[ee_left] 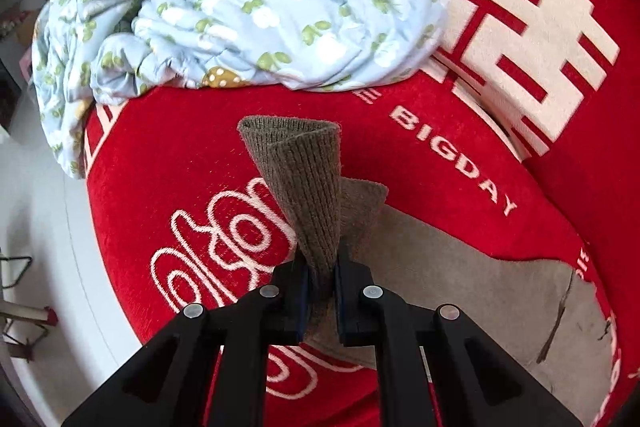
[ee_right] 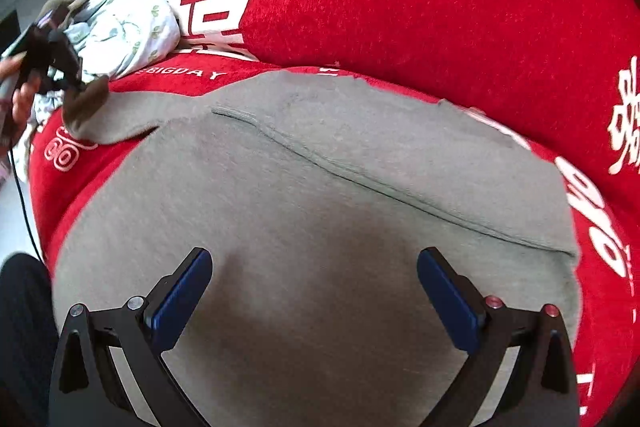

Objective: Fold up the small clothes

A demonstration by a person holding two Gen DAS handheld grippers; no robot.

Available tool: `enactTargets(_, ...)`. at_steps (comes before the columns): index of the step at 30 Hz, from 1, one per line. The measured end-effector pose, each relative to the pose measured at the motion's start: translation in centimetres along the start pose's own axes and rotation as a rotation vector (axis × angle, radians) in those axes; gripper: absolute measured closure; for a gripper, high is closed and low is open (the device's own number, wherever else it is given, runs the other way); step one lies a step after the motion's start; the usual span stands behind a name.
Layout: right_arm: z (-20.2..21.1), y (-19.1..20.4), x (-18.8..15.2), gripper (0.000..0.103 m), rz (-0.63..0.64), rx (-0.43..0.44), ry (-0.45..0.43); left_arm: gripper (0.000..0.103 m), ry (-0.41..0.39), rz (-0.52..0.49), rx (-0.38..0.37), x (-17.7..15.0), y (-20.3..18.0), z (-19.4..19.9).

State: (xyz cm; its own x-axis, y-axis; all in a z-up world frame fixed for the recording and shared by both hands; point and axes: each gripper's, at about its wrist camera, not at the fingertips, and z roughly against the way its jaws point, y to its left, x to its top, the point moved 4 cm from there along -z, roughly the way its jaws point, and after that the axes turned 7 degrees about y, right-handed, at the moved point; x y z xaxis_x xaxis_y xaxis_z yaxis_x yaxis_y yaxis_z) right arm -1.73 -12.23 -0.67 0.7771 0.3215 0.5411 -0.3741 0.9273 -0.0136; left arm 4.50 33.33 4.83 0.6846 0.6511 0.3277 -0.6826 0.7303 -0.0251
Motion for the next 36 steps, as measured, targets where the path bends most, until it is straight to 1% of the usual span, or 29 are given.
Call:
enactTargets(3, -0.4, -1.2, -0.6, 0.001, -0.018, 0.025, 0.019, 0.092, -0.016, -0.022, 0.013, -1.0, -1.9, 0.8)
enactTargets(5, -0.5, -2.5, -1.2, 0.001, -0.076, 0.06, 0.036, 0.092, -0.022, -0.032, 0.014, -1.6, -2.9, 1.2)
enactTargets(7, 0.2, -3.5, -1.6, 0.001, -0.113, 0.106, 0.009, 0.092, -0.028, -0.046, 0.017, -2.2, -4.0, 1.6)
enactTargets(11, 0.7, -4.5, -2.3, 0.001, -0.12, 0.091, 0.012, 0.092, -0.025, -0.08, 0.018, -3.5, -6.3, 1.6)
enactTargets(16, 1.5, -5.0, -2.8, 0.001, -0.124, 0.083, 0.012, 0.092, -0.02, -0.119, -0.001, -5.3, -9.2, 1.9)
enactTargets(20, 1.9, -5.5, -3.0, 0.001, -0.121, 0.074, 0.018, 0.092, -0.04, -0.169, -0.008, -6.4, -11.8, 3.2)
enactTargets(23, 1.9, -5.9, -3.3, 0.001, -0.134, 0.084, 0.024, 0.092, -0.065, -0.204, -0.008, -7.1, -13.5, 4.4)
enactTargets(32, 2.7, -6.3, -4.0, 0.001, -0.121, 0.073, 0.031, 0.093, -0.081, -0.286, -0.024, -9.7, -17.6, 6.4)
enactTargets(36, 3.1, -6.9, -4.5, 0.001, -0.138, 0.072, 0.026, 0.093, -0.086, -0.318, -0.036, -10.5, -19.5, 7.3)
